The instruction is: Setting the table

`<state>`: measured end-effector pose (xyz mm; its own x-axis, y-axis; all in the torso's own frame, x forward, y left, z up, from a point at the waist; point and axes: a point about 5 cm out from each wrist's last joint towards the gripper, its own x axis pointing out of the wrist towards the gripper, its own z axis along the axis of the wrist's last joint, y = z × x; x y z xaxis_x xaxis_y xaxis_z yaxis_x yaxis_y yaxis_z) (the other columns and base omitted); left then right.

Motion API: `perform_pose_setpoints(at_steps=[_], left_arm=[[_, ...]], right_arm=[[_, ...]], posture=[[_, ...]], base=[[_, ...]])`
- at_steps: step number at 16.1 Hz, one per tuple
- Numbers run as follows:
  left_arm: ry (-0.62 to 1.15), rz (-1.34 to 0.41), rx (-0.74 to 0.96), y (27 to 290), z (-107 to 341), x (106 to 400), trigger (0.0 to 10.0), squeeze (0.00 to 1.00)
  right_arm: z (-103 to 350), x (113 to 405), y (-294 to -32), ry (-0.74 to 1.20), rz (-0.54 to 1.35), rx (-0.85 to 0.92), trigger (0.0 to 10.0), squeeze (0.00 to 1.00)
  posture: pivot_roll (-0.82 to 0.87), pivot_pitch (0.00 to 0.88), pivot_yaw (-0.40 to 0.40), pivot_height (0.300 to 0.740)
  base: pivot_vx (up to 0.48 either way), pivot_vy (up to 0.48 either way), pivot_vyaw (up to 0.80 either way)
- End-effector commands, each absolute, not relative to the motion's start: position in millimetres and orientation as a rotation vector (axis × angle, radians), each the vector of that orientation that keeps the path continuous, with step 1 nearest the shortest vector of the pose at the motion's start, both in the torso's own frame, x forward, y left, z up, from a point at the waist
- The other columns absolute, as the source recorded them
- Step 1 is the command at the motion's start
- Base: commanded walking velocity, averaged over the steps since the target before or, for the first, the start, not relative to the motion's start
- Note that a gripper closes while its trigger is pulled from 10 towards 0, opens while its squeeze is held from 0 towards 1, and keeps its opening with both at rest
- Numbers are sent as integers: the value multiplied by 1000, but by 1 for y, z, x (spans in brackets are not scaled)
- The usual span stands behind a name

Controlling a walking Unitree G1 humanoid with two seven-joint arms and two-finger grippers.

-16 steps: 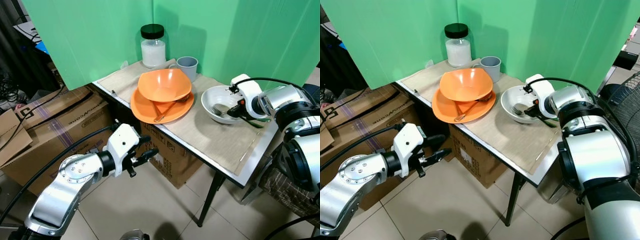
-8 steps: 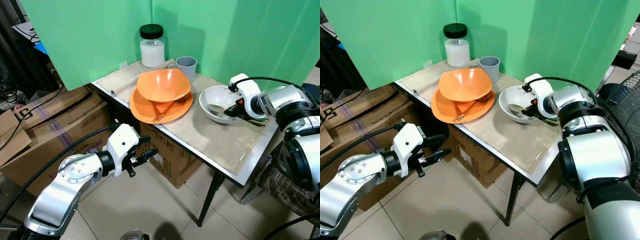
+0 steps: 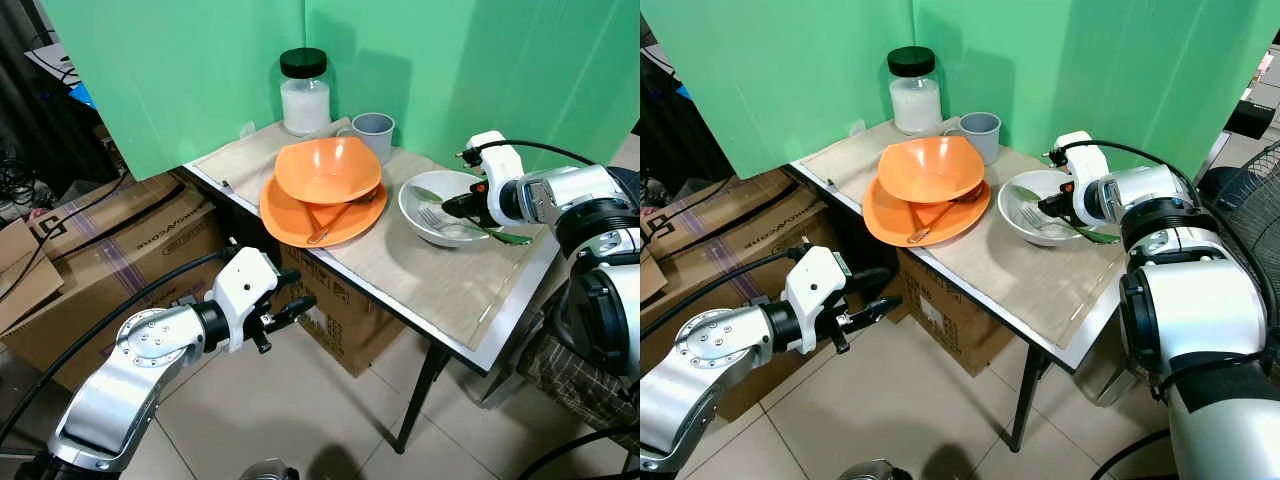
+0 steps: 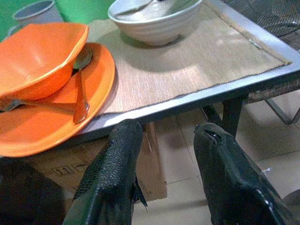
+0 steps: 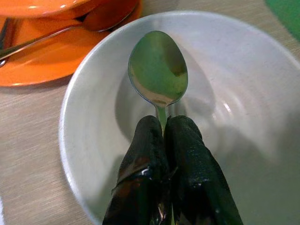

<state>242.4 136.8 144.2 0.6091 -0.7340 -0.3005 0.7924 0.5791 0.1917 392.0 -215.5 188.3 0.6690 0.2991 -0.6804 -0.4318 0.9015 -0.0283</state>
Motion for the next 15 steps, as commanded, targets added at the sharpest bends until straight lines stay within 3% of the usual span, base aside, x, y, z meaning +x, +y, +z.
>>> perform_pose_setpoints(at_steps=[1, 5, 9, 10, 11, 15], left_arm=[[201, -908, 344, 137, 144, 244, 10000, 0], [158, -868, 339, 134, 148, 248, 10000, 0], [61, -749, 304, 126, 158, 260, 10000, 0], [23, -697, 298, 123, 163, 264, 10000, 0], [-14, -586, 293, 125, 172, 269, 10000, 0], [-87, -449, 250, 131, 190, 264, 10000, 0]], right_arm=[[200, 398, -212, 653, 405, -181, 0, 0], [222, 408, -213, 415, 333, -16, 0, 0], [253, 411, -215, 144, 355, 35, 0, 0], [262, 405, -216, 39, 367, 19, 1882, 0], [273, 374, -210, -144, 353, -1, 10000, 0], [256, 297, -187, -269, 262, 25, 10000, 0]], posture=[[46, 0, 59, 740], [56, 0, 46, 740], [57, 0, 39, 740], [55, 0, 39, 740], [38, 0, 52, 740], [38, 0, 52, 740]], base=[[0, 0, 0], [0, 0, 0], [0, 0, 0], [0, 0, 0], [0, 0, 0], [0, 0, 0]])
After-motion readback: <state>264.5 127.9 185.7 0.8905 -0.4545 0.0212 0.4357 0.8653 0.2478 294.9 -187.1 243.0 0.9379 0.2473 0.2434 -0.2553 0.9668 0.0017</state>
